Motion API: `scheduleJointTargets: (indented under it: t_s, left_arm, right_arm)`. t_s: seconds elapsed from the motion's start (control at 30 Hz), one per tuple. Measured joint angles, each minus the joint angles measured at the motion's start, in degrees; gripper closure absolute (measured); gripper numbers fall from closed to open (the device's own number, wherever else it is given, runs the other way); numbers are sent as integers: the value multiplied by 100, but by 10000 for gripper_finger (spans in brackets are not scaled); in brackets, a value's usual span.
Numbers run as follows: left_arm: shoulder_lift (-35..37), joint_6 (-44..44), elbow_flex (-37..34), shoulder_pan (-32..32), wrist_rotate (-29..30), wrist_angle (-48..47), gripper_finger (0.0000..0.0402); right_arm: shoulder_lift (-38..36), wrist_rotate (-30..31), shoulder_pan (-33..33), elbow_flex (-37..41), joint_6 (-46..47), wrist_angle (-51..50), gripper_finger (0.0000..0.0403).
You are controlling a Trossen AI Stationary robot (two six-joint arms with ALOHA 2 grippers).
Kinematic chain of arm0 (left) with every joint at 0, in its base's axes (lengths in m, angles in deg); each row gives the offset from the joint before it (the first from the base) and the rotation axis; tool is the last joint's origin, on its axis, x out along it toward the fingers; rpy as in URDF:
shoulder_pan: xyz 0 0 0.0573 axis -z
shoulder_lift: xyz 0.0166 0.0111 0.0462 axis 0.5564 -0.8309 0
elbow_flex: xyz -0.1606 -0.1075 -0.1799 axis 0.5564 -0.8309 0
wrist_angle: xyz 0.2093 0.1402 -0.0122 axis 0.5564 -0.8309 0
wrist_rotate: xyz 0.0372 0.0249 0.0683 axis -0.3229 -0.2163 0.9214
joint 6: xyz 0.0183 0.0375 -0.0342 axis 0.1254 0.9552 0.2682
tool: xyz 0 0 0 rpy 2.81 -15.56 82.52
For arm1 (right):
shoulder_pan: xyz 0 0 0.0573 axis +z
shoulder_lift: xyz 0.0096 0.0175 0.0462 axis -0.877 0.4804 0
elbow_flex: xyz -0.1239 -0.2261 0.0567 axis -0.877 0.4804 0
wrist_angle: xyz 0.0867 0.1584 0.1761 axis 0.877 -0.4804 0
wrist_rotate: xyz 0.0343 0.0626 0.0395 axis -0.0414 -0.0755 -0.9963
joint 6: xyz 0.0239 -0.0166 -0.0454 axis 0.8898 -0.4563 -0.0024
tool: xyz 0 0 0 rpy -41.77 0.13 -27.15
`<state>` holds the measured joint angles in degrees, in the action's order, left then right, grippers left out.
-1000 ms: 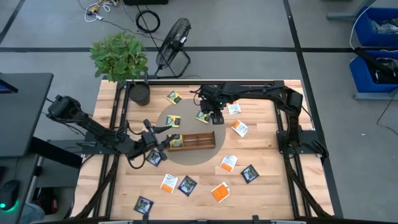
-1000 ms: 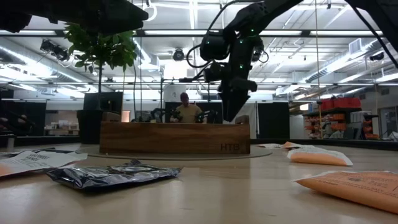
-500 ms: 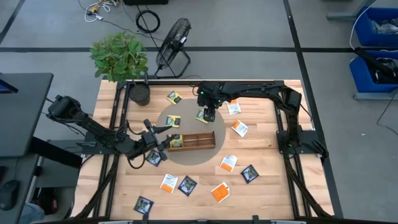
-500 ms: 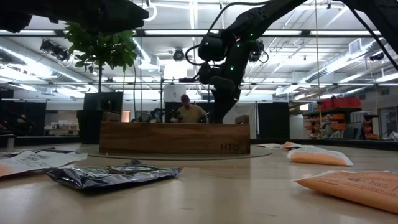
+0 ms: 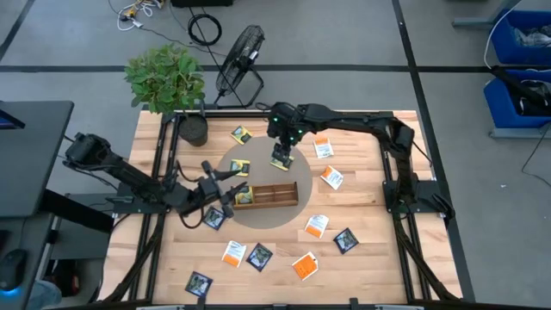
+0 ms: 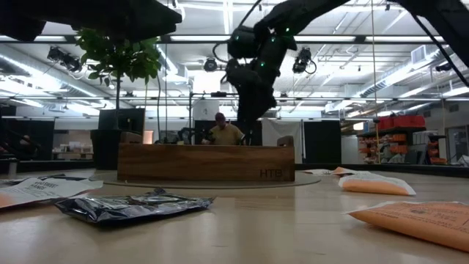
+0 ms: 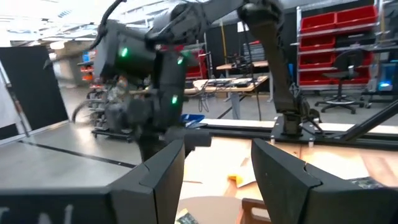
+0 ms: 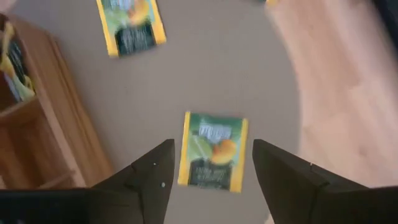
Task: Pick & Place Tea
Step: Put the right yellow tea bag into the left section of the wooden organizer
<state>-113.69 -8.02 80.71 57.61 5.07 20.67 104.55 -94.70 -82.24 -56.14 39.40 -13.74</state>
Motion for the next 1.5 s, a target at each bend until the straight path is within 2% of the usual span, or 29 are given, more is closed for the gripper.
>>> scheduleJointTargets:
  t_s: [0.23,0.47,1.0,1.5]
  left_arm:
    - [2,90,2,-56,-87,76,211]
    - [2,92,2,-54,-114,56,211]
    - [2,96,2,-54,-153,63,211]
    - [2,96,4,-54,-217,62,211]
  right_arm:
    - [675,106,66,-216,-44,-133,179]
    - [933,333,23,-234,7,-121,177]
    - [1128,385,52,-228,199,-382,86]
    - [1361,463,74,-240,236,-363,81]
